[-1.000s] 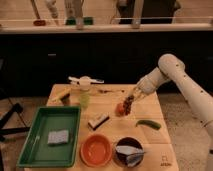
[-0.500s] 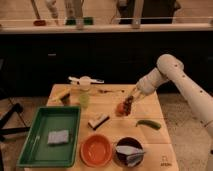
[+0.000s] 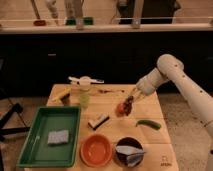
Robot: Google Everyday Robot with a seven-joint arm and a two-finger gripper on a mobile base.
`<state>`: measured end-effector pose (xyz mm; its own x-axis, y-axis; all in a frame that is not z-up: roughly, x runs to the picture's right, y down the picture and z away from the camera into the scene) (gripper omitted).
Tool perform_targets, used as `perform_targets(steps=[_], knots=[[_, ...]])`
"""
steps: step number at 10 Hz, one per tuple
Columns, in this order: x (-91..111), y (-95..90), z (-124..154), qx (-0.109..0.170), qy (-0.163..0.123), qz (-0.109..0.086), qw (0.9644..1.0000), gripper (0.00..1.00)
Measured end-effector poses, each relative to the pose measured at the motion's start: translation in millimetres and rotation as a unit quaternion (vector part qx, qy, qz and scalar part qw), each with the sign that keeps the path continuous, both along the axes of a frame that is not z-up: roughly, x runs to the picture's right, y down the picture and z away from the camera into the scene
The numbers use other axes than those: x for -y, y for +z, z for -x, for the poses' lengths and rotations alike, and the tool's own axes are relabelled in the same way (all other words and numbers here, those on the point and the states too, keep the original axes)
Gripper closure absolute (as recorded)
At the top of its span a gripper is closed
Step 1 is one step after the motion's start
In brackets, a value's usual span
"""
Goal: Place grapes in red bowl
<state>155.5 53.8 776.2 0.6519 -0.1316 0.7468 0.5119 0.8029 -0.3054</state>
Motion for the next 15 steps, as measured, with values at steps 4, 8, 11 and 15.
perform_targets(steps=[4,8,11,15], knots=[[7,-21.7,65,0.041,-0.056,-0.021,0.9974,1.00],[14,-55.9,114,0.090,-0.122,-0.049,0.9872,1.00],[-1,-79.3,128,0.116,-0.164,-0.051,0.9782,1.00],[-28,-98.9,133,0.132,-0.184,-0.040,0.9732,1.00]])
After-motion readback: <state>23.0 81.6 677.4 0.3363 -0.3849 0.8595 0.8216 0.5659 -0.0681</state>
